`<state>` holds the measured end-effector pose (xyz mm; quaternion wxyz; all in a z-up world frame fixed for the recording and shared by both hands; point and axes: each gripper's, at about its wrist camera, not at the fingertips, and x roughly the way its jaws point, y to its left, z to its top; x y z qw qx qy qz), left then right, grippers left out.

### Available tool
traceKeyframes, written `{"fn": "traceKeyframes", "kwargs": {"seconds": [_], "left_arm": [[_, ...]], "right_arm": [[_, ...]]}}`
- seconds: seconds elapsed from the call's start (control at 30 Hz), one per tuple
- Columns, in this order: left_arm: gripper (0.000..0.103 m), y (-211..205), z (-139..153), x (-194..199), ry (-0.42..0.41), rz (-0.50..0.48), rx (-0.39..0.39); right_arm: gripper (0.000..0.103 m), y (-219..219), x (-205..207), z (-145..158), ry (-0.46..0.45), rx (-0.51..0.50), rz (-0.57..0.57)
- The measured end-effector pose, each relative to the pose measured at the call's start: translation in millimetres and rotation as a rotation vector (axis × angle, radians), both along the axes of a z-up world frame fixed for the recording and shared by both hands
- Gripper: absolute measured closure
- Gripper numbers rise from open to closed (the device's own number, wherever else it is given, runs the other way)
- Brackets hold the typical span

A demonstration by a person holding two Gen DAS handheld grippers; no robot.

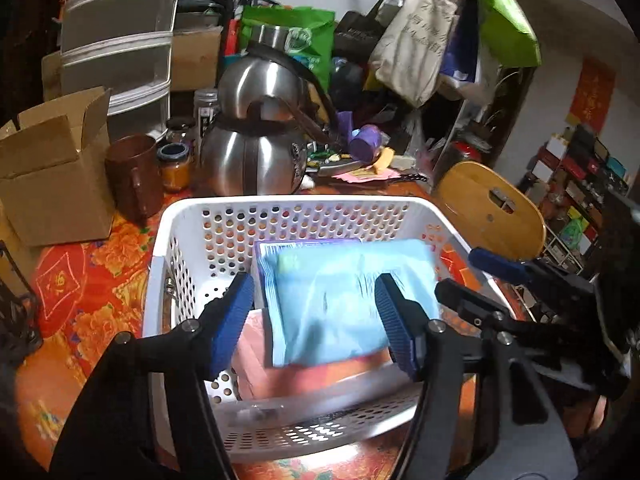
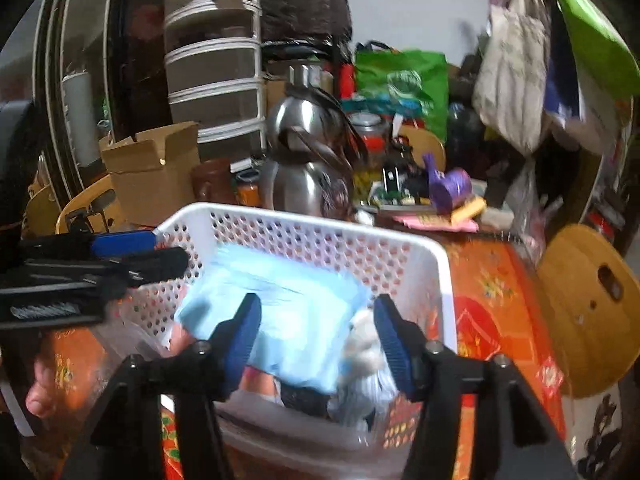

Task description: Organize soft objects

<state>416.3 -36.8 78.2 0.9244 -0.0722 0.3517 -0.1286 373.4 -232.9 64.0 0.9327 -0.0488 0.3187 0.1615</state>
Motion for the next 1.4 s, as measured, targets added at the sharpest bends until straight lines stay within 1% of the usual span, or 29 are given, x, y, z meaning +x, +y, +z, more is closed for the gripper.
{"fn": "traceKeyframes", "kwargs": {"seconds": [0.03,0.07,0.17,0.3,0.47,0.6,0.63,0.67,0.7,0.73,0.77,0.87,0.97,1.03,1.1,1.2,1.3,1.33,1.4], "left_arm": [[0.035,0.6,-1.6,-2.8,-0.014,0.004,0.019],[0.034,0.9,-3.0,-3.6,-0.017,0.015,0.036],[0.034,2.4,-10.0,-5.1,-0.014,0.011,0.038],[0.034,3.2,-19.8,-9.3,-0.008,0.010,0.053],[0.034,5.3,-21.1,-23.8,-0.016,0.018,0.044],[0.033,7.0,-15.4,-39.2,-0.048,0.033,0.046],[0.030,7.7,-13.0,-45.1,-0.061,0.035,0.047],[0.024,7.5,-9.0,-54.6,-0.085,0.038,0.056],[0.021,6.9,-4.3,-64.4,-0.111,0.048,0.070],[0.014,6.5,0.3,-73.7,-0.132,0.055,0.084],[0.008,6.3,4.7,-83.9,-0.155,0.060,0.094],[0.000,8.1,19.5,-119.7,-0.211,0.062,0.112],[0.000,11.2,33.9,-158.8,-0.263,0.066,0.133],[0.000,14.7,42.2,-182.5,-0.278,0.082,0.151],[0.000,19.2,46.7,-204.7,-0.273,0.119,0.165],[0.000,26.1,49.2,-236.7,-0.274,0.141,0.171],[0.000,38.0,50.3,-274.2,-0.268,0.123,0.123],[0.000,42.3,51.7,-289.9,-0.270,0.130,0.114],[0.000,44.6,53.5,-310.4,-0.268,0.162,0.144]], "right_arm": [[0.043,-3.1,-0.5,-3.4,0.008,0.008,-0.002],[0.041,-5.3,-0.8,-5.1,0.009,0.011,-0.007],[0.038,-11.3,-0.9,-8.3,0.021,0.023,-0.015],[0.037,-11.5,-4.6,-11.2,0.034,0.022,-0.014],[0.037,-9.7,-8.5,-10.0,0.034,0.038,-0.013],[0.037,-11.2,-16.8,-6.3,0.029,0.055,-0.023],[0.037,-11.9,-20.6,-4.7,0.028,0.067,-0.024],[0.037,-13.2,-26.7,-2.0,0.022,0.079,-0.024],[0.033,-13.9,-34.7,1.4,0.011,0.085,-0.024],[0.029,-13.9,-43.9,5.3,-0.001,0.084,-0.026],[0.023,-13.8,-52.9,8.5,-0.014,0.081,-0.027],[0.015,-13.6,-87.1,19.6,-0.059,0.064,-0.017],[0.010,-18.9,-124.2,29.9,-0.096,0.069,-0.020],[0.007,-24.3,-144.5,36.1,-0.108,0.083,-0.019],[0.006,-29.0,-164.4,42.3,-0.109,0.077,-0.048],[0.006,-32.6,-194.9,50.6,-0.128,0.073,-0.070],[0.006,-34.9,-221.9,56.4,-0.136,0.058,-0.095],[0.006,-35.6,-233.3,57.1,-0.128,0.048,-0.119],[0.005,-35.4,-250.5,57.2,-0.121,0.049,-0.161]]}}
